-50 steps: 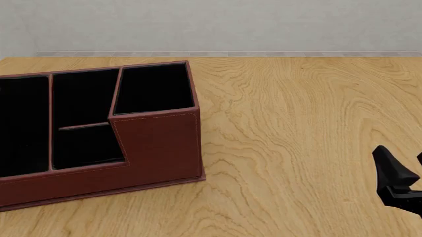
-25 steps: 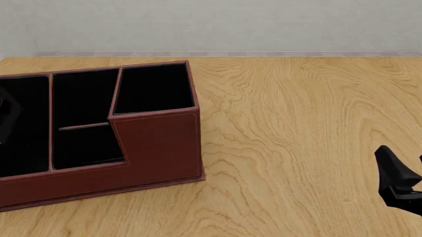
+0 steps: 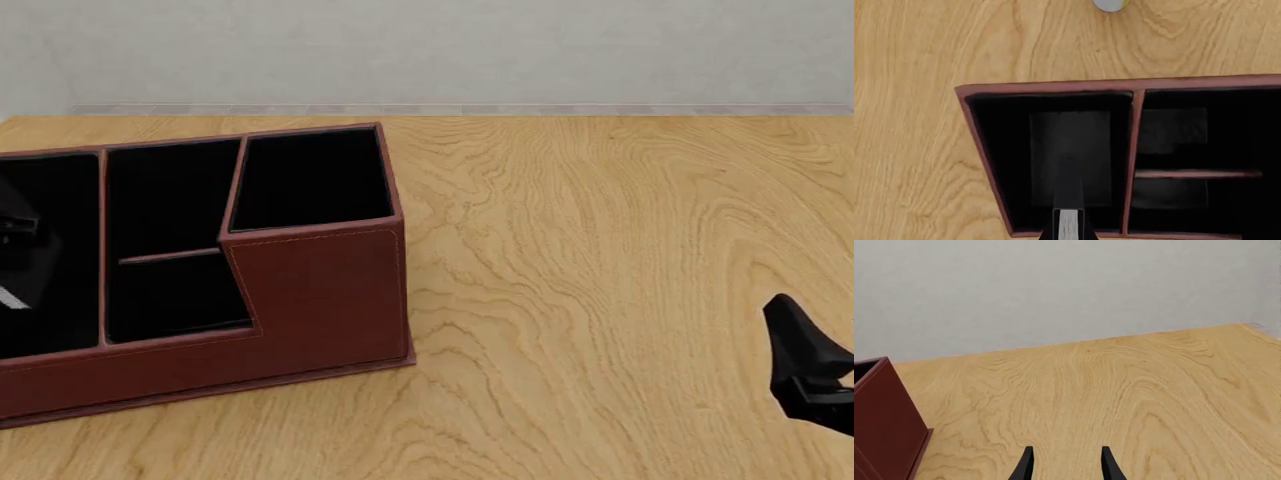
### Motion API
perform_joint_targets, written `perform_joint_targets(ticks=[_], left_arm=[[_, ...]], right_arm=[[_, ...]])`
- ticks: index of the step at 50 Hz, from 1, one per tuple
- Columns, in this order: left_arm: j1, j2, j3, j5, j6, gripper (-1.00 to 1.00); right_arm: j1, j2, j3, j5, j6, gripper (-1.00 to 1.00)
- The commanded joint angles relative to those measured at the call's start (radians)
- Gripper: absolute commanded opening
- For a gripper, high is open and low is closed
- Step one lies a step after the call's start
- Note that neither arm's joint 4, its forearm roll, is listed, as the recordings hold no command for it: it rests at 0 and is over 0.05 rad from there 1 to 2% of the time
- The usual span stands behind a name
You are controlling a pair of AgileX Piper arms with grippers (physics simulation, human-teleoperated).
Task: Pick up the book and place it in the left compartment of the caddy.
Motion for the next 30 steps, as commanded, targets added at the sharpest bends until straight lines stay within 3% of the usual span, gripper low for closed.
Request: perform_joint_targets(ticks=[1,30], left_arm=[[-0.005,0.059,0.012,-0.057,-0.022,-1.0],[0.023,0.147,0.066,-0.156,-0.016,-1.0]], right_arm=[[-0.006,0.002,0.001,-0.004,0.006,1.0],[-0.009,0.002,0.0,-0.004,0.012,1.0]])
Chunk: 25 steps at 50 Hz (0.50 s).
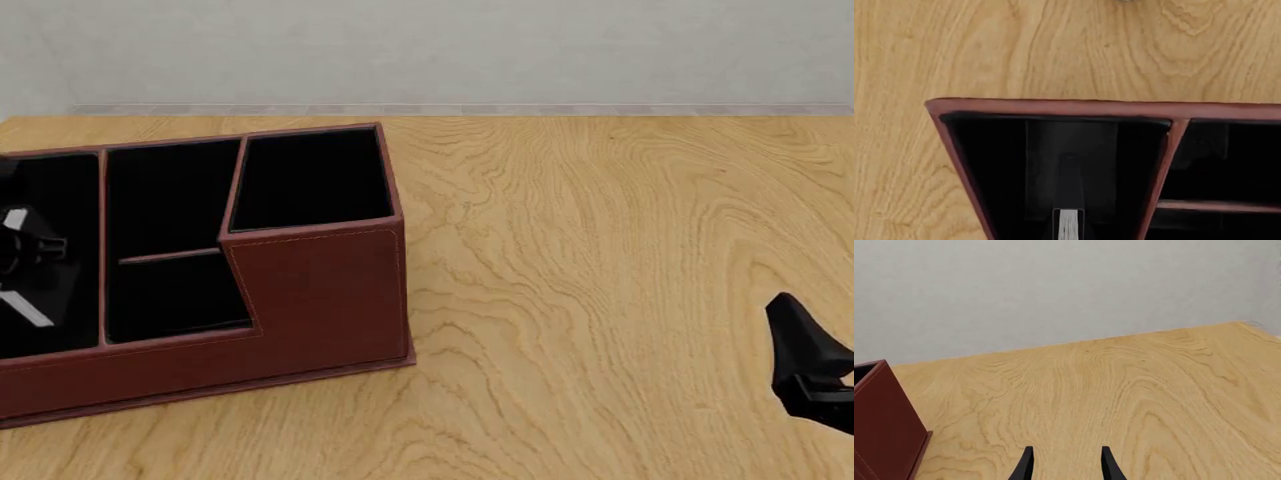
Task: Pick up the book and place it in the left compartment of the caddy.
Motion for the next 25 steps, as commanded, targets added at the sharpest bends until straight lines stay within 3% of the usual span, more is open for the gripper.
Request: perform_joint_targets(ticks=[1,25], left_arm=[[0.009,0.02,0.017,-0.039,0.015,-1.0],[0.013,0.048,0.047,-0.084,0.009,-1.0]], right_arm=[[0.0,-0.001,0.0,0.0,0.0,1.0],[0.0,-0.001,0.0,0.001,-0.001,1.0]])
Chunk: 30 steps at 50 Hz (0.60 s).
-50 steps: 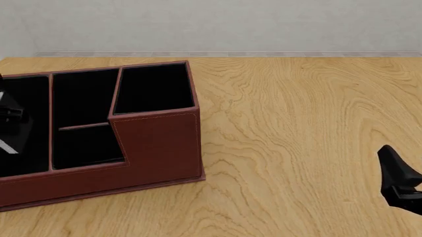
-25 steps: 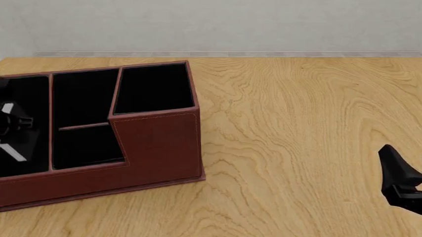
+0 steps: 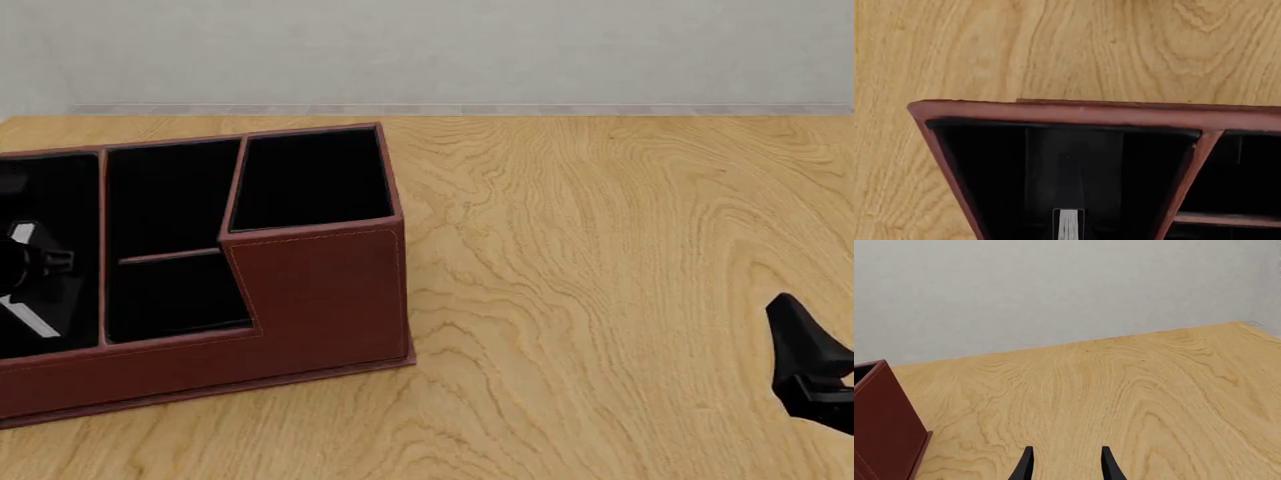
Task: Pick up the book and place it in the left compartment of the caddy.
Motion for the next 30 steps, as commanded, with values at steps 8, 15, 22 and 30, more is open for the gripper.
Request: perform_joint_targets(ticks=[8,15,22,30], left_arm=[[0.014,0.019,0.011,-0.032,0.02,-1.0],[0.021,0.021,0.018,-0.037,0.024,-1.0],[0.037,0.025,0.022,-0.043,0.041,-1.0],[0.039,0.024,0.02,-0.042,0.046,-1.0]], right_arm=[[-0.001,0.001,0.0,-0.001,-0.002,1.0],[0.001,0.004,0.0,-0.004,-0.003,1.0],[0.001,0.005,0.0,-0.005,-0.001,1.0],[0.0,0.003,0.0,-0.005,0.002,1.0]])
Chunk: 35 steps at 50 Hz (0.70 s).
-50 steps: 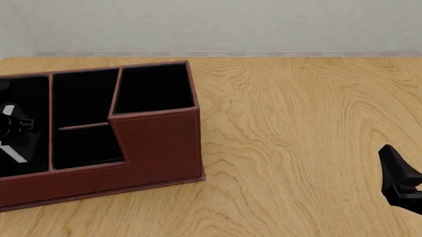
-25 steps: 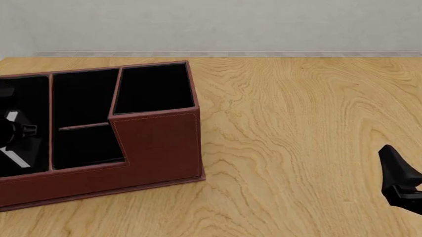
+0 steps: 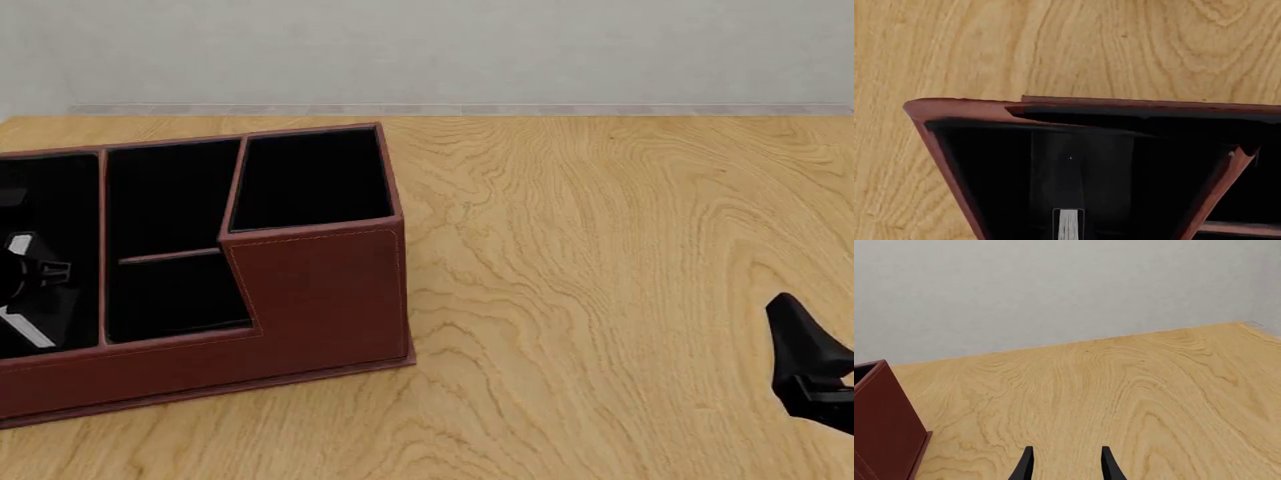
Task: Pick up the book and place it in the left compartment of the caddy.
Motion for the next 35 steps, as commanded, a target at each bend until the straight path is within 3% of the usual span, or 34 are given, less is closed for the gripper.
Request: perform_joint_targets(ticks=[1,25,26,35], left_arm=[[0.008,-0.001,-0.004,-0.004,0.021,-1.0],[-0.001,-0.004,-0.004,-0.003,0.024,-1.0],[-0.006,0.0,-0.003,-0.001,0.016,1.0],[0.002,0.002,0.014,-0.007,0.042,1.0]], right_arm=[[-0.001,0.001,0.0,-0.001,0.003,1.0],[-0.002,0.007,0.0,-0.006,0.01,1.0],[-0.002,0.006,0.0,-0.006,0.01,1.0],[-0.002,0.008,0.0,-0.007,0.012,1.0]])
